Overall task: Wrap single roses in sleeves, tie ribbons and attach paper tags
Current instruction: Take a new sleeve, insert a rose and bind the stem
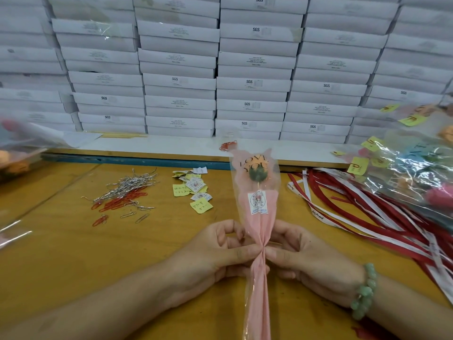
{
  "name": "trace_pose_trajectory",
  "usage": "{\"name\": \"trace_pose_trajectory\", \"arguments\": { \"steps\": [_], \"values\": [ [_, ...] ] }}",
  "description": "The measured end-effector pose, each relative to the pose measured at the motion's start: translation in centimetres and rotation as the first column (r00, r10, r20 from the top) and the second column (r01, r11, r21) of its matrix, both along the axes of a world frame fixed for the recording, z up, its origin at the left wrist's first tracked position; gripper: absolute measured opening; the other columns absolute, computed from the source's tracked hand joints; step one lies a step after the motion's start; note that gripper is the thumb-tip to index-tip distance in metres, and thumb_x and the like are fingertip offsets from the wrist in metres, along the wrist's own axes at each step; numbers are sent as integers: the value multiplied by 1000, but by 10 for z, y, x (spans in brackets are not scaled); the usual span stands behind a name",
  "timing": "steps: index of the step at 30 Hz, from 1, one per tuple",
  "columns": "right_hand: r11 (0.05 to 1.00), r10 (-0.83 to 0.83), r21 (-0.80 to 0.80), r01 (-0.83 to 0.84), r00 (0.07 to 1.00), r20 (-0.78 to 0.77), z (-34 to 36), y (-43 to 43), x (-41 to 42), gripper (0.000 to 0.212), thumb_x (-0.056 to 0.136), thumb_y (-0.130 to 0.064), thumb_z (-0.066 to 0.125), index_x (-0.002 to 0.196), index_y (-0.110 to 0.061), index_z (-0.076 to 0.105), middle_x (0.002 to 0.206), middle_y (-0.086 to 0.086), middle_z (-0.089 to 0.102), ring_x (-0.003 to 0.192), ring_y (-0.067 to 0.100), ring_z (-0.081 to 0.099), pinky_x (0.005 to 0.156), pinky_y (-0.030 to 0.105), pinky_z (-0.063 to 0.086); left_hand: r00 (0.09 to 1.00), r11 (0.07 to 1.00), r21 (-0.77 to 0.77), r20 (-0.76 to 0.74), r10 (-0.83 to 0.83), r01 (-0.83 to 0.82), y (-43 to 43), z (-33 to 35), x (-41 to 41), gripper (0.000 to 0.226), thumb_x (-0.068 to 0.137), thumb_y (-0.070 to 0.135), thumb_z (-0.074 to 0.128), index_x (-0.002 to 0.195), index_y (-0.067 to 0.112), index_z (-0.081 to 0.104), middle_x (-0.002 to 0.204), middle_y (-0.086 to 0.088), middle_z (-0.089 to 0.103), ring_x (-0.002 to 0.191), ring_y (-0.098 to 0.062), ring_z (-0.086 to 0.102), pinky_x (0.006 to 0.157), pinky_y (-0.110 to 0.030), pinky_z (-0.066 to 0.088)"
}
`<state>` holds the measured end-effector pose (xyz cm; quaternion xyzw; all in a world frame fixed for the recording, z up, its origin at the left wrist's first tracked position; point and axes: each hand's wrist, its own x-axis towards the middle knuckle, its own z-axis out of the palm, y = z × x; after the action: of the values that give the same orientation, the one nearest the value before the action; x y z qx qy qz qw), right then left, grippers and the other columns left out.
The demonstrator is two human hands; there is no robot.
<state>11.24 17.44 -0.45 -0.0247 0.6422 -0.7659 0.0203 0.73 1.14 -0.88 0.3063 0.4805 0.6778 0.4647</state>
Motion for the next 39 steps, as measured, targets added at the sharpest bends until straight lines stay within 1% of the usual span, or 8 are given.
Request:
{"name": "trace_pose_trajectory", "arguments": {
  "steps": [7,12,21,25,29,31,35,39],
  "values": [
    [991,89,-105,-84,995,51,0,0,0,40,76,-9,67,114,-2,57,99,9,63,83,24,59,54,19,46,992,993,-39,-74,104,-107,1,-4,5,50,58,18,85,89,8,47,80,-6,67,70,-19,69,60,-26,58],
    [983,46,-178,-39,998,37,-1,0,-1,28,76,-3,63,103,-4,57,85,4,67,70,11,64,54,18,47,946,966,-12,-204,252,-260,2,-7,6,58,53,27,87,94,8,49,89,-1,71,78,-18,66,65,-27,55],
    [983,9,-184,3,998,65,-1,-1,-2,36,68,0,76,96,-5,54,81,5,67,70,12,63,53,20,48,648,948,-1,-730,217,-318,-13,36,-16,48,59,48,85,96,27,64,99,12,68,95,-5,66,79,-25,57],
    [986,22,-169,-7,996,88,1,0,-1,32,70,0,69,97,-6,53,82,5,68,70,12,64,55,19,50,460,859,23,-837,296,-511,-31,56,-58,19,77,28,75,92,21,66,93,12,70,90,2,65,74,-15,52],
    [987,47,-157,-34,996,81,3,0,-1,26,75,2,64,97,-8,54,85,4,69,74,12,65,58,19,51,114,696,-22,-990,87,-717,-57,50,-108,11,89,16,67,89,27,64,86,14,64,80,4,59,59,-10,40],
    [987,52,-155,-40,996,76,3,0,-1,24,77,3,63,96,-8,55,85,4,69,74,12,64,58,19,50,25,661,-70,-997,-78,-747,-69,45,-125,18,89,15,67,85,32,62,87,15,62,79,0,57,61,-13,38],
    [989,42,-143,-30,995,86,2,-1,-2,23,76,2,63,95,-6,54,84,4,68,72,12,62,57,19,50,-31,608,-224,-925,-379,-761,-79,38,-140,15,87,25,69,85,38,64,84,21,60,79,4,53,58,-11,36],
    [989,31,-146,-17,995,98,2,-1,-1,26,73,2,64,96,-6,54,84,4,69,72,12,64,57,19,50,-10,594,-285,-896,-443,-752,-78,30,-144,18,90,20,67,85,37,61,92,16,61,85,-2,56,77,-27,51]
  ]
}}
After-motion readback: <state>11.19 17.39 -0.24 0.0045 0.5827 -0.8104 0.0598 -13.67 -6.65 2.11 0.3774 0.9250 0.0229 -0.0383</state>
